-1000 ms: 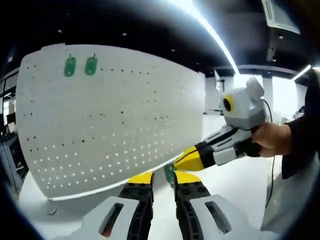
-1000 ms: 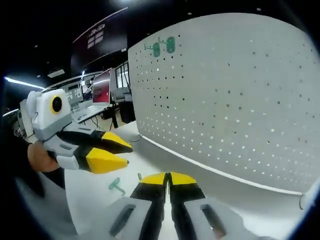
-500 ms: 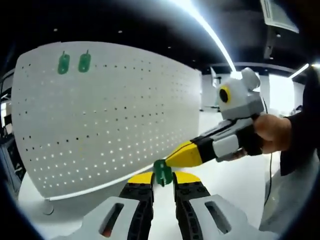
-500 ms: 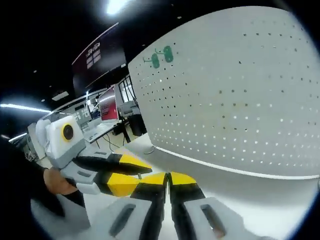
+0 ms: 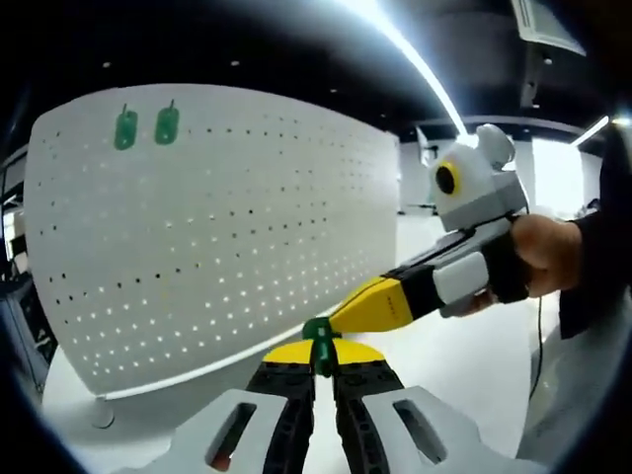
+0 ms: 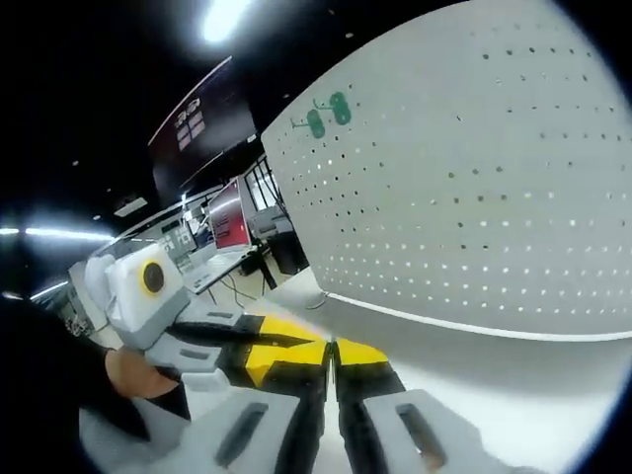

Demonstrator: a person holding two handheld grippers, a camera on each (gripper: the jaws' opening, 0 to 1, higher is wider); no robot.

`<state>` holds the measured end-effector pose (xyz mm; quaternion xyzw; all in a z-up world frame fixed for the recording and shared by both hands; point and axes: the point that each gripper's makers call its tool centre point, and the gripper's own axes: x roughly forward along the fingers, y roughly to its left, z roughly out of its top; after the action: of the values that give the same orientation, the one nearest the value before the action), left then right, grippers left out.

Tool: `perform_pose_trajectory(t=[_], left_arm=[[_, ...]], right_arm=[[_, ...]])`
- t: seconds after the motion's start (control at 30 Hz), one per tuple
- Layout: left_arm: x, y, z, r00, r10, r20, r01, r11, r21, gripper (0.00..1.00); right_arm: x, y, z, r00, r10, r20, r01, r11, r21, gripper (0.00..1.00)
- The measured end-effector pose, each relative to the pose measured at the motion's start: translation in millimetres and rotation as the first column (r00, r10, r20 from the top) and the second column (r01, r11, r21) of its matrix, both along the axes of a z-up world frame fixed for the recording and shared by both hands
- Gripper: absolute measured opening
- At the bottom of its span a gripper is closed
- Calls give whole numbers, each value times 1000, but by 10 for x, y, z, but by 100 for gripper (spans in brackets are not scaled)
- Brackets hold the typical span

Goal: Insert the hook assembly into the mounting plate slot until the hook locks in place.

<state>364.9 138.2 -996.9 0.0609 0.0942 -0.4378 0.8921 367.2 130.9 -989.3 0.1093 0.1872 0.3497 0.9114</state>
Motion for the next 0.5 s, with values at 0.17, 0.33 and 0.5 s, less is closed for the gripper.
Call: perform_pose_trajectory(t=[0.17,0.33,0.5], left_arm=[[-6,-5,-2,1000,-2,9,2,1000,8,4],[-11,-7,2,1000,-3,13,2,1000,10,4],[-8,-1,4,1000,1,16,-1,1000,16,4]], right_arm=[[-8,13,19,1000,3,1,-3,1000,10,0],[-17,13,21,1000,5,0,-5,1000,12,0],[-20,19,22,1000,7,-2,-7,1000,13,0]])
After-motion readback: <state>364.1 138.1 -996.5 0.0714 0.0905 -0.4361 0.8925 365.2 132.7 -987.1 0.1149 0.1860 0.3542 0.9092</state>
